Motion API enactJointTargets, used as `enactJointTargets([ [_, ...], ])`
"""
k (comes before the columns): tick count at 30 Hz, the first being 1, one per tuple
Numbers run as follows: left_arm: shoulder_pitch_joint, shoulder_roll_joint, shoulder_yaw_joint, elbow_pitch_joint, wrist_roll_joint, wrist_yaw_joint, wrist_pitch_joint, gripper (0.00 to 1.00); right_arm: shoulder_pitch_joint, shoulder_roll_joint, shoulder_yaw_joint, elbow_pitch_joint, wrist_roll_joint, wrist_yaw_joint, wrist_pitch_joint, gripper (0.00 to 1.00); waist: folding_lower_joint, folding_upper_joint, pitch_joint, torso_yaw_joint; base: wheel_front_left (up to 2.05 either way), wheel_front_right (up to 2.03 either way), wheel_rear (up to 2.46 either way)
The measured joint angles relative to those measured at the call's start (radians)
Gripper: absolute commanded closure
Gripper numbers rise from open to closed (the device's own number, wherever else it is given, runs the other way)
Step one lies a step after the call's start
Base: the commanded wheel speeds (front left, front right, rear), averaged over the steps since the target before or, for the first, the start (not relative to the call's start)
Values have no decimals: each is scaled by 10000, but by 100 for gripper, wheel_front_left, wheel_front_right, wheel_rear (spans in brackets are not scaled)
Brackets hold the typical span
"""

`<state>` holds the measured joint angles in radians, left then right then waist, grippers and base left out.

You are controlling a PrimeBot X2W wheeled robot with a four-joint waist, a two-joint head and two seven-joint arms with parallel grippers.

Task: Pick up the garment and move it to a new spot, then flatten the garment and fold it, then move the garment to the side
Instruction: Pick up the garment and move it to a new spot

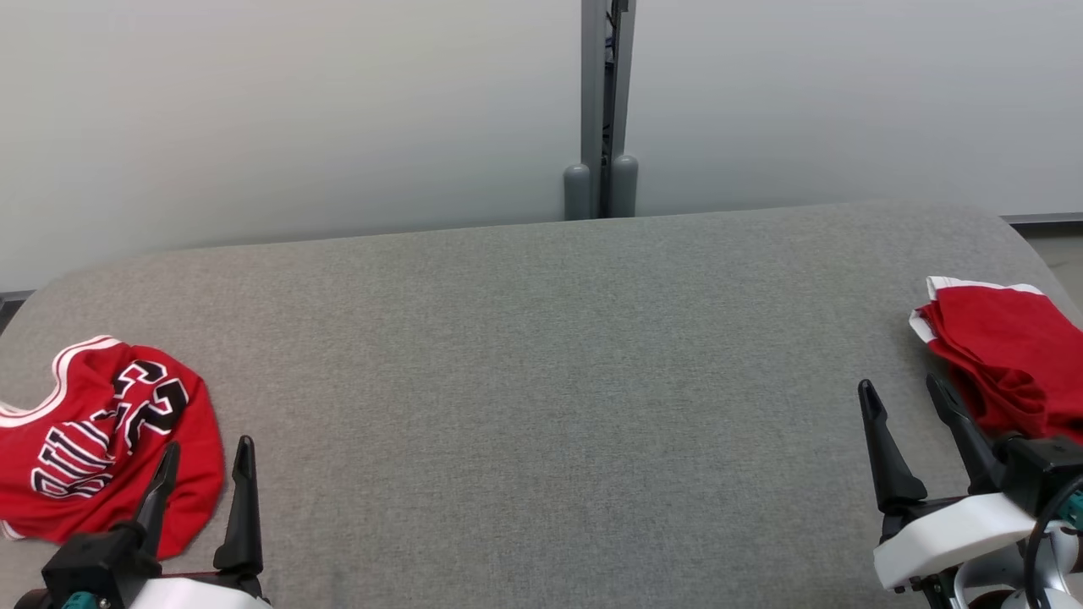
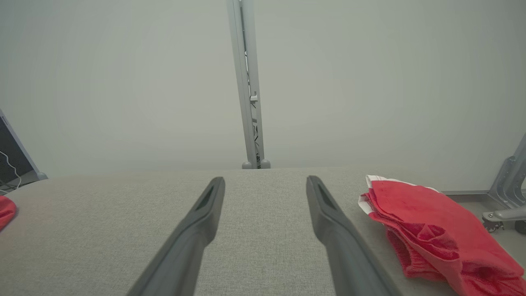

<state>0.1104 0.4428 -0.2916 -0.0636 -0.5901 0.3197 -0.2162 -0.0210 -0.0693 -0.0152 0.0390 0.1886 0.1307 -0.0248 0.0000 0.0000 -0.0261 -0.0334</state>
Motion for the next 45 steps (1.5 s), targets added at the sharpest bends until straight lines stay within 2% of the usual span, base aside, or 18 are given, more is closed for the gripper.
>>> enactJointTargets([
  [6, -408, 92, -35, 42, 35, -403, -138, 0, 76, -6, -96, -184, 36, 0, 59, 0, 0, 0, 53, 599, 0, 0, 0],
  [14, -993, 75, 161, 355, 75, -909, -326, 0, 112, -35, -219, -382, 46, 0, 194, 0, 0, 0, 115, 1762, 0, 0, 0],
  [28, -1558, -543, 616, 709, 355, -1603, -439, 0, 164, 48, -249, -550, 115, 0, 247, 0, 0, 0, 148, 3810, 0, 0, 0],
  [35, -1558, -872, 863, 755, 667, -1877, -439, 0, 162, 82, -297, -550, 113, 0, 245, 0, 0, 0, 225, 4230, 0, 0, 0],
  [45, -1630, -1179, 1208, 886, 982, -2236, -439, 0, 154, 98, -339, -589, 105, 0, 249, 0, 0, 0, 336, 4287, 0, 0, 0],
])
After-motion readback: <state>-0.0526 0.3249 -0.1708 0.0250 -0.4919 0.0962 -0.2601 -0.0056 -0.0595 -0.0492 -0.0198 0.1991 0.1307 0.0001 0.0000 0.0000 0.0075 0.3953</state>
